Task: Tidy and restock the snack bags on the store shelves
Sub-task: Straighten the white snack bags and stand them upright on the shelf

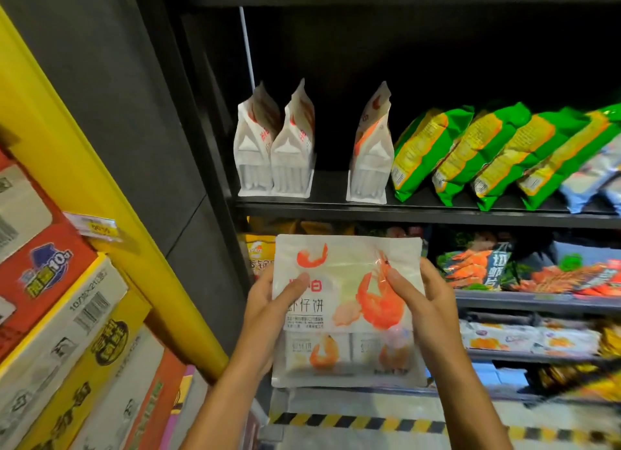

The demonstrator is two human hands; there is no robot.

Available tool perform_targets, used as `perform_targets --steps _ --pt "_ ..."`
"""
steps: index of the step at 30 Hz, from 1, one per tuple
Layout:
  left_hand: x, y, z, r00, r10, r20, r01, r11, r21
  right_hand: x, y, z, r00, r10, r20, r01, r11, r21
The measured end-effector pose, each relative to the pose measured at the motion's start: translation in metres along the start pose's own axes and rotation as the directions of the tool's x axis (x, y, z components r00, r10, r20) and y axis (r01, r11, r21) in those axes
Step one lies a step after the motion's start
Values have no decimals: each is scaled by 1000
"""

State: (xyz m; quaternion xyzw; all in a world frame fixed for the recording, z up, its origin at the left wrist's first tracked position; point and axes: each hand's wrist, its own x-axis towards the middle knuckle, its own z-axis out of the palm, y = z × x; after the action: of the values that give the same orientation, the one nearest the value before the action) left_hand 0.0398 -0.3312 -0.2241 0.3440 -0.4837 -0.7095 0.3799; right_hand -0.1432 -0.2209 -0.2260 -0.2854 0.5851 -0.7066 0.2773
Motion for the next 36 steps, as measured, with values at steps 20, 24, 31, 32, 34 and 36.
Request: perform_targets --steps 20,24,31,32,34,36 --pt "-2 -27 11 997 77 11 -70 944 -323 6 24 -19 1000 -21 18 20 997 73" --pt "-2 -23 17 998 65 -11 -65 950 -307 3 17 -20 998 -60 26 58 996 63" --pt "-2 -18 15 991 -44 -123 22 985 -169 6 10 -35 958 116 261 -105 993 -56" --pt "-3 -16 15 991 -52 -127 30 985 -171 6 12 -38 942 137 305 -116 989 -86" --pt "-3 -12 16 990 -44 -134 23 988 -155 5 16 -41 922 188 339 -140 977 -161" --pt "-2 -9 15 991 -35 -127 20 992 -121 4 21 -42 933 179 313 -117 971 -209"
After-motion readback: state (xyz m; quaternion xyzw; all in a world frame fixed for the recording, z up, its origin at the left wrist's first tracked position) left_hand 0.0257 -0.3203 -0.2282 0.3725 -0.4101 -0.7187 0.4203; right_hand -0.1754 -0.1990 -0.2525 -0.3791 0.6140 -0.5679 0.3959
